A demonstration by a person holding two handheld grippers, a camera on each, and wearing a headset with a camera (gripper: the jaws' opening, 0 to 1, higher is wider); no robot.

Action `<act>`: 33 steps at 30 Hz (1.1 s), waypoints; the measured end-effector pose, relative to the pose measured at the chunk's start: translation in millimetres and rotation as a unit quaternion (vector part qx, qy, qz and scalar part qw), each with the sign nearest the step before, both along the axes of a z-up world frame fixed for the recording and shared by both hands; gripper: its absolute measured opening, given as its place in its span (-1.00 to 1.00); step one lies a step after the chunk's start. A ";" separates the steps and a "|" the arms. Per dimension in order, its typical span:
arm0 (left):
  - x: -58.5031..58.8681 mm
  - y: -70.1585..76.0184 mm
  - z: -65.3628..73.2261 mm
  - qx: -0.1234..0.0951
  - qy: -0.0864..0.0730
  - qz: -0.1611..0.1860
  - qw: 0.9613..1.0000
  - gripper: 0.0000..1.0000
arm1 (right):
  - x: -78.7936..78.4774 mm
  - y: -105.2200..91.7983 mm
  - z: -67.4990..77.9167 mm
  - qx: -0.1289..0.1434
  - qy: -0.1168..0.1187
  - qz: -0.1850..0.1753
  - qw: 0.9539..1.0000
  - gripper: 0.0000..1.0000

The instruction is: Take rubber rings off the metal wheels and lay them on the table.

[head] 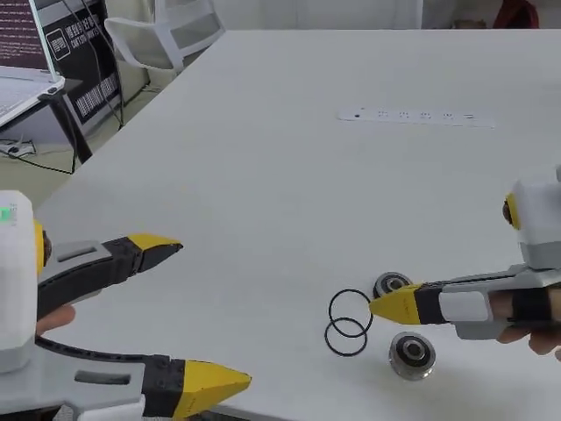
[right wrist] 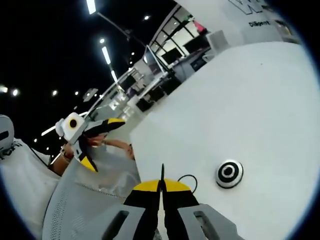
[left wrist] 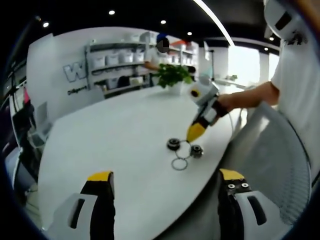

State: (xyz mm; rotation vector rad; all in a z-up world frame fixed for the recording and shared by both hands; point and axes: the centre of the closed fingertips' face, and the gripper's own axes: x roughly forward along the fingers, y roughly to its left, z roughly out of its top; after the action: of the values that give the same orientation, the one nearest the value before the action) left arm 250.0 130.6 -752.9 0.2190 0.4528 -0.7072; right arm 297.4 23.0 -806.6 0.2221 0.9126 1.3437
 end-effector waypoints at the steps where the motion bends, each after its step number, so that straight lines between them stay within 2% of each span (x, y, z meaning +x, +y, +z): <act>1: -1.0 0.5 -0.9 0.003 -0.002 -0.002 1.000 0.74 | 0.2 0.9 -3.4 -0.006 0.001 0.003 1.000 -1.00; 4: 0.2 3.2 -1.8 -0.005 0.004 0.008 1.000 0.72 | -0.4 4.6 -8.1 -0.013 0.001 0.009 1.000 -1.00; 6: 1.9 3.1 0.7 -0.009 -0.003 0.009 1.000 0.70 | -2.2 8.0 -9.9 -0.014 0.002 0.015 1.000 -1.00; 9: 1.2 3.5 -1.3 -0.011 0.003 0.009 1.000 0.68 | -4.5 11.8 -13.5 -0.019 0.002 0.024 1.000 -1.00; 10: 0.5 3.6 -3.1 -0.009 0.008 0.009 1.000 0.68 | -4.9 12.7 -15.6 -0.022 0.001 0.026 0.999 -1.00; 14: -0.9 2.9 -6.1 0.002 0.011 0.003 1.000 0.69 | -4.4 14.1 -22.9 -0.032 0.002 0.031 0.999 -1.00; 18: -0.7 3.7 -6.7 0.005 0.011 0.005 1.000 0.69 | -1.7 15.1 -32.0 -0.045 0.004 0.018 0.999 -1.00; 25: -0.8 4.3 -8.0 0.007 0.013 0.005 1.000 0.68 | 5.4 10.8 -43.2 -0.069 -0.008 -0.009 0.998 -1.00; 33: 0.0 4.9 -8.6 0.005 0.015 0.007 1.000 0.66 | 7.7 9.5 -49.8 -0.087 -0.024 -0.009 0.996 -1.00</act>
State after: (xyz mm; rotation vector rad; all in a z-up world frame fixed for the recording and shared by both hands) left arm 250.0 135.5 -761.5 0.2153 0.4856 -0.6954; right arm 305.0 32.5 -856.4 0.0637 0.9799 1.2406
